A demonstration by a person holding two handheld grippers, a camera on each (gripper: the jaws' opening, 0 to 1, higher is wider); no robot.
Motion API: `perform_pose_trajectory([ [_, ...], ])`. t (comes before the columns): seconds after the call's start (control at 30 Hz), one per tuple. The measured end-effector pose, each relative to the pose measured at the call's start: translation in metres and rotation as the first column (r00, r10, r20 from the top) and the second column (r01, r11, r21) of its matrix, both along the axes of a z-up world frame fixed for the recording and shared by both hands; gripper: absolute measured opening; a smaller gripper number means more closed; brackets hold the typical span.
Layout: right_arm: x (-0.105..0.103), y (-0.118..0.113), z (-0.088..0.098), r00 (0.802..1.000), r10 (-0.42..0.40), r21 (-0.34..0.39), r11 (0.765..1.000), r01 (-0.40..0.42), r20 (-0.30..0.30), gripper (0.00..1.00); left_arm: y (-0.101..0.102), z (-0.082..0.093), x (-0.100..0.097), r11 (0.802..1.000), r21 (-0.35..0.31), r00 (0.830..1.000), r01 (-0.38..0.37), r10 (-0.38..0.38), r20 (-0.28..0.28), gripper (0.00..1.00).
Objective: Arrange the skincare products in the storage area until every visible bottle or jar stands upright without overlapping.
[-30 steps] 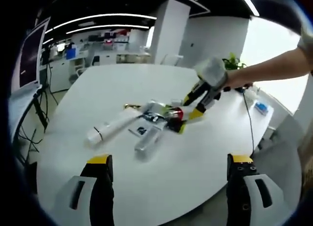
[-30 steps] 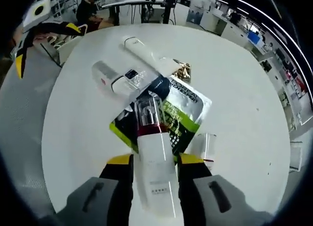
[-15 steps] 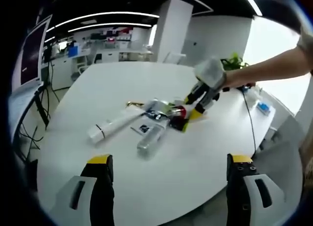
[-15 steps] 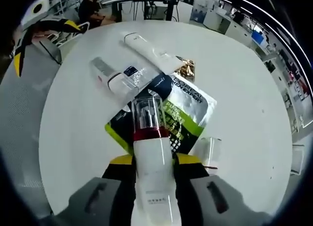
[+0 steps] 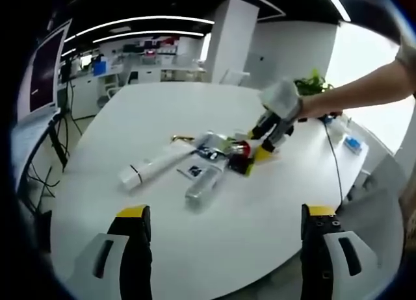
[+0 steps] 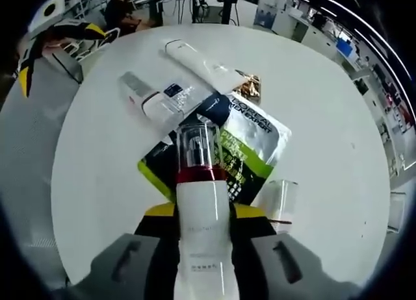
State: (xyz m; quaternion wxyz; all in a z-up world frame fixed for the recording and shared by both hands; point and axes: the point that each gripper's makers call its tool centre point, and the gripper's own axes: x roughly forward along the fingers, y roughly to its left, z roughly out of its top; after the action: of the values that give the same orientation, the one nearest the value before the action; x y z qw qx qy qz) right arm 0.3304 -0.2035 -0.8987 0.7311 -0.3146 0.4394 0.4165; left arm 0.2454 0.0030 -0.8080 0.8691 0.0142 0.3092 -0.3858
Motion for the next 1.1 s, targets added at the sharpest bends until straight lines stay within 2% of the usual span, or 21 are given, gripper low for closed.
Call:
perform_pose_trajectory([
  [0.23,0.000,0.000,0.001,0.999,0.001,-0.003,1.000,-0.001,0.045,0.28,-0.001,0.001,-0.001,1.000,0.002,1.000,0.007,-0.007,0.005,0.93],
  [0.7,-0.003,-0.002,0.004,0.996,-0.057,0.001,0.998,0.057,0.063,0.28,-0.001,0.007,-0.002,1.000,-0.021,1.000,0.003,-0.003,0.003,0.93],
  [0.9,-0.006,-0.006,0.017,0.991,-0.090,0.021,0.996,0.088,0.100,0.28,-0.001,0.009,-0.004,1.000,-0.007,1.000,0.017,-0.017,0.010,0.93],
  [1.1,-0.006,-0.016,0.032,0.972,-0.180,0.072,0.983,0.171,0.152,0.28,-0.002,0.012,-0.007,0.999,0.011,0.999,0.037,-0.037,0.025,0.93],
])
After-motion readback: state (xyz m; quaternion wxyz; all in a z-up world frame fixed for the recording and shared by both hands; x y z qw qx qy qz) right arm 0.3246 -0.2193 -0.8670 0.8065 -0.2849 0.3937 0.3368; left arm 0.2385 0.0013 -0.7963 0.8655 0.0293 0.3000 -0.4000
